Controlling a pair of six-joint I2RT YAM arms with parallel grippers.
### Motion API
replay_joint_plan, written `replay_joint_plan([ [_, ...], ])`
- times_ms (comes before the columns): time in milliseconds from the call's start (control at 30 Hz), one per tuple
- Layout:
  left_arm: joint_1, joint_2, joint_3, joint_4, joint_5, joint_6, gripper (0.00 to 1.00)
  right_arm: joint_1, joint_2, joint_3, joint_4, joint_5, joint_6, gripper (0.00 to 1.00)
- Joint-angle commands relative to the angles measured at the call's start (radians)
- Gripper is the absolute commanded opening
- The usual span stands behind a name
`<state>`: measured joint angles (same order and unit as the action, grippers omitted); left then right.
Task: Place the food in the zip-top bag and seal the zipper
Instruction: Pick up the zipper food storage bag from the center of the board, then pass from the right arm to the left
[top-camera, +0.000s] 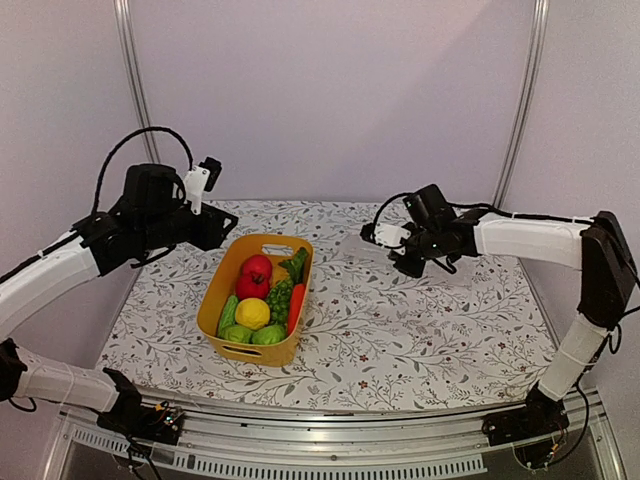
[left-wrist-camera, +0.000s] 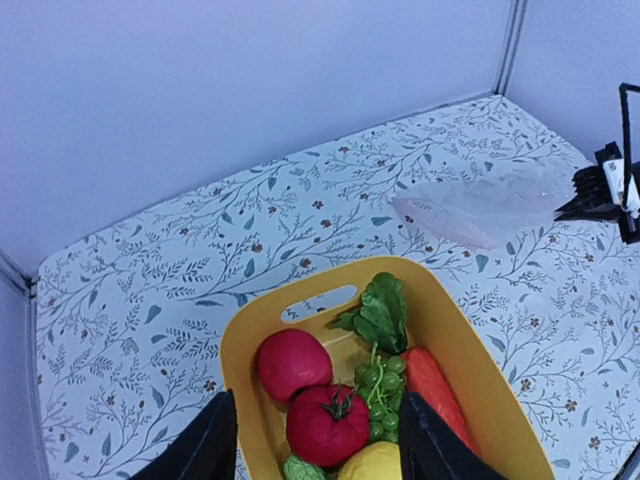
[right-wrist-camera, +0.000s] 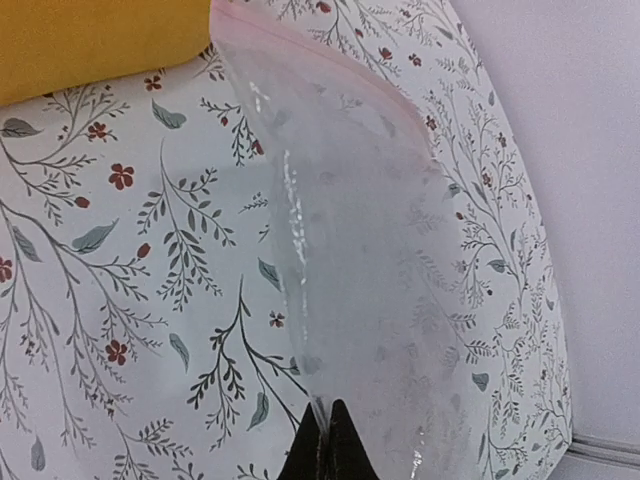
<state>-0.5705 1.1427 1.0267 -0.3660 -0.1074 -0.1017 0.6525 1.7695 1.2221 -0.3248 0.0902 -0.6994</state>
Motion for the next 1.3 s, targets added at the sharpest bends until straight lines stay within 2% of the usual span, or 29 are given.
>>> replay_joint_plan([
  [0,-0.118,-0.015,0.037,0.079,0.014,0.286,0.57,-0.024,-0.304,-0.023,-0.208,-0.272,-0.120,0.00],
  [167,-0.229,0.052,0.080,0.115,-0.010,0.446,0.58,-0.025,-0.497,-0.004,-0.431,-0.360,-0.242,0.00],
  [367,-0.313,0.178,0.158,0.137,0.045,0.574,0.57,-0.025,-0.555,0.091,-0.653,-0.435,-0.274,0.00],
  [533,-0.348,0.281,0.204,0.143,0.136,0.615,0.51,-0.025,-0.558,0.120,-0.694,-0.491,-0.271,0.00],
  [600,-0.357,0.308,0.215,0.134,0.213,0.617,0.51,-0.025,-0.556,0.125,-0.701,-0.496,-0.271,0.00],
  [800,-0.381,0.363,0.220,0.116,0.326,0.598,0.51,-0.025,-0.539,0.147,-0.722,-0.517,-0.279,0.00],
  [1100,-0.414,0.399,0.217,0.116,0.397,0.576,0.50,-0.025,-0.510,0.173,-0.728,-0.511,-0.280,0.00],
  [1267,-0.422,0.420,0.216,0.137,0.428,0.564,0.44,-0.025,-0.507,0.175,-0.721,-0.510,-0.274,0.00],
])
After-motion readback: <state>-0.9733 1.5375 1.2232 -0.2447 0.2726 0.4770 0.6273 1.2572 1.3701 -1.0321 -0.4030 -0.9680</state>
